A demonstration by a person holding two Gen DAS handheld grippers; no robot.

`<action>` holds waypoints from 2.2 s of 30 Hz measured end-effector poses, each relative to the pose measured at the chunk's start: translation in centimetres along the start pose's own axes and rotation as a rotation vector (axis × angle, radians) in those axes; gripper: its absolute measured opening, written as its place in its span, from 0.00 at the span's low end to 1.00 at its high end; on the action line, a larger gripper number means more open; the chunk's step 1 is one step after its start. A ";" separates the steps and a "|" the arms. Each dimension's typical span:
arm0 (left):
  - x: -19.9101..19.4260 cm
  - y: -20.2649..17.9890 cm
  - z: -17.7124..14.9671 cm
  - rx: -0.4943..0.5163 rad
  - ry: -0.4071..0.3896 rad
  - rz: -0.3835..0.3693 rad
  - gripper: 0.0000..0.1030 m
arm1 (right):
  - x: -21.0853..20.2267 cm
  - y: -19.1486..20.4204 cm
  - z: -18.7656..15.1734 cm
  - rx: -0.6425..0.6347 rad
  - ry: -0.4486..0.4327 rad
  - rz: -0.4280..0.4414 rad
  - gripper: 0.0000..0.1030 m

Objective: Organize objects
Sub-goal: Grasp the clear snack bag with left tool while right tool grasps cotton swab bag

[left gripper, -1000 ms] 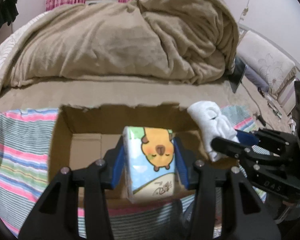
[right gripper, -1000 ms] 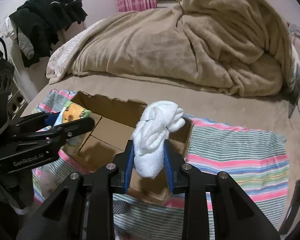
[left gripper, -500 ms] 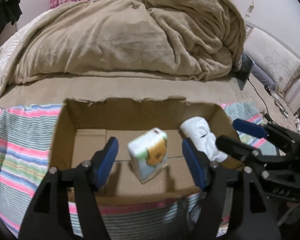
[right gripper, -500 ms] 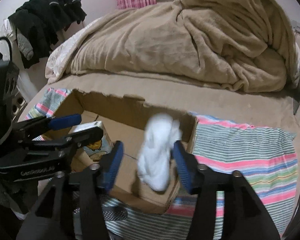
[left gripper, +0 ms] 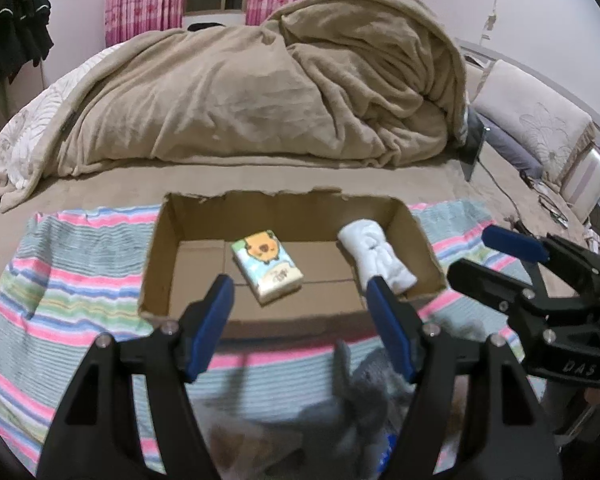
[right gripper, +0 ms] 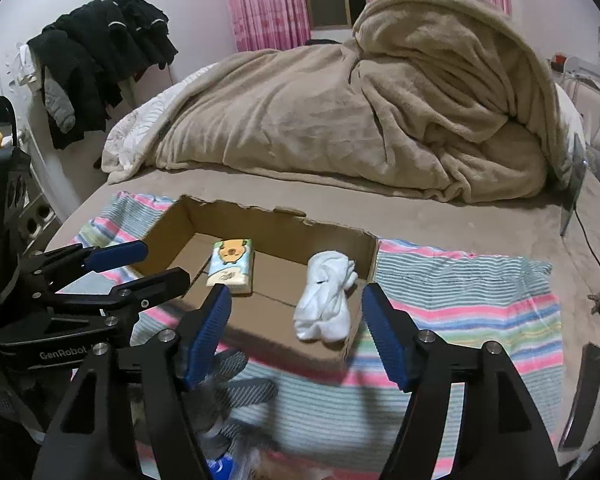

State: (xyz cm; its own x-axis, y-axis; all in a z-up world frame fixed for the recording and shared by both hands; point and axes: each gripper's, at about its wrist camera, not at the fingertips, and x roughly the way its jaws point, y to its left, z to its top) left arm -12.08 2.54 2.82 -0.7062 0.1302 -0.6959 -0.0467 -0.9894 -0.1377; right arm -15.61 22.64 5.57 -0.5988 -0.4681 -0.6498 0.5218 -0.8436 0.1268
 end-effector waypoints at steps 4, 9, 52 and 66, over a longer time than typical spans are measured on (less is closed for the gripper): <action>-1.8 -0.4 -0.9 0.009 -0.017 0.017 0.68 | -1.6 0.6 -0.6 0.000 -0.008 0.000 0.73; -3.7 -0.7 -2.0 0.004 -0.021 0.016 0.80 | -3.2 1.5 -1.4 -0.008 -0.008 0.006 0.73; -1.1 2.2 -12.8 -0.023 0.167 0.088 0.81 | 0.5 0.9 -11.9 0.024 0.219 -0.027 0.74; 0.8 4.7 -12.2 0.008 0.171 0.170 0.77 | 1.8 -0.1 -13.8 0.049 0.289 -0.035 0.74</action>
State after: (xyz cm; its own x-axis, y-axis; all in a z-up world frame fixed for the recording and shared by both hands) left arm -4.28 -1.21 -6.95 -0.5745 -0.0296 -0.8180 0.0566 -0.9984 -0.0036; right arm -8.37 25.53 -5.93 -0.4146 -0.3501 -0.8400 0.4700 -0.8728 0.1317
